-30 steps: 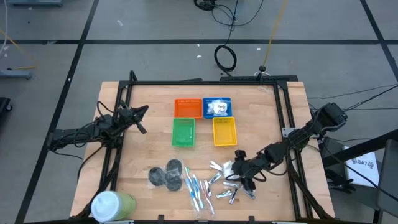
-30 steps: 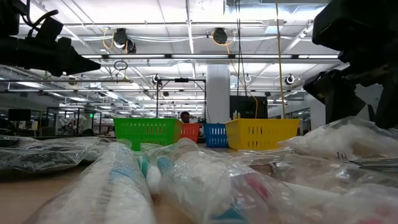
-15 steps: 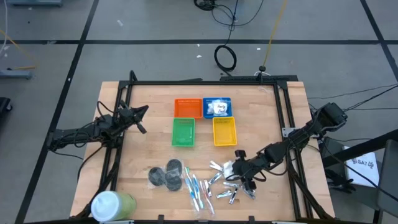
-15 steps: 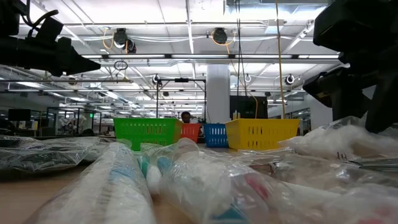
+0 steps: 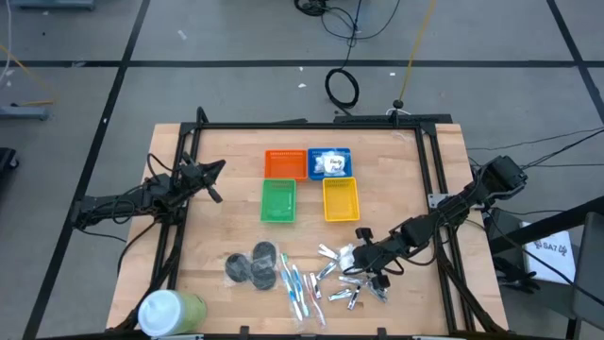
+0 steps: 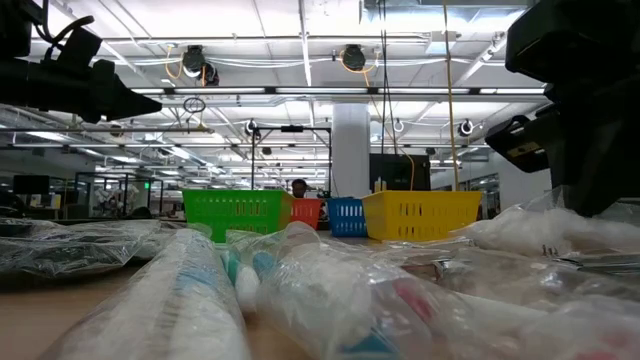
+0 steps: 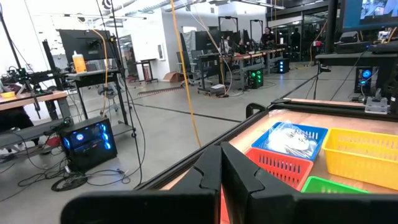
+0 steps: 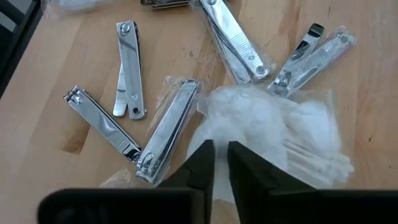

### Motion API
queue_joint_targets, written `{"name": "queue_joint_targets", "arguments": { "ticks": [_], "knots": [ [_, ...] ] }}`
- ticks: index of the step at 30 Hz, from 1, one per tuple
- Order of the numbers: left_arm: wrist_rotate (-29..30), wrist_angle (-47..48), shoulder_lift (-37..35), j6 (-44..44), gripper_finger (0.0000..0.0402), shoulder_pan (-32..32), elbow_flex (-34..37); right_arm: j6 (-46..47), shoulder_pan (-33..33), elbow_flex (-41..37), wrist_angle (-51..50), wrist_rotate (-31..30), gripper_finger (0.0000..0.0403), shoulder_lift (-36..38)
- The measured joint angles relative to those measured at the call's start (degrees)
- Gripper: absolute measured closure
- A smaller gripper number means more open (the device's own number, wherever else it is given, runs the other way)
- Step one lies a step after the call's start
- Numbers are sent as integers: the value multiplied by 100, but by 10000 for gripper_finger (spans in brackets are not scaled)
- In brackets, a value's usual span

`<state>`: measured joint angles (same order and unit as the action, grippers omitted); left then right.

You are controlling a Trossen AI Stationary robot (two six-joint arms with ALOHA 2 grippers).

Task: Pick & Place Travel size toiletries
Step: Put the white vanity pack into the blue bin

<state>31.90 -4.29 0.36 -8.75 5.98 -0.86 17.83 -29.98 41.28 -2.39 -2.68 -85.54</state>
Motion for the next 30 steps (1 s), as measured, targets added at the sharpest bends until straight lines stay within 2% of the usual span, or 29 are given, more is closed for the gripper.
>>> {"name": "queue_joint_targets", "arguments": {
  "ticks": [5, 12, 15, 21, 30],
  "knots": [
    [0, 0, 0, 0, 401, -1, 0, -94, 0, 0, 2, 1, 400, 0],
    [0, 0, 0, 0, 401, 0, 0, -125, 21, 2, -23, 98, 401, 169],
    [0, 0, 0, 0, 401, 0, 0, -182, 66, 2, -82, 301, 401, 461],
    [1, 0, 0, 0, 401, -2, 0, -325, 119, 4, -86, 289, 402, 1183],
    [2, 0, 0, 0, 401, -1, 0, -1267, 506, 4, 19, 259, 402, 1979]
  ]
}}
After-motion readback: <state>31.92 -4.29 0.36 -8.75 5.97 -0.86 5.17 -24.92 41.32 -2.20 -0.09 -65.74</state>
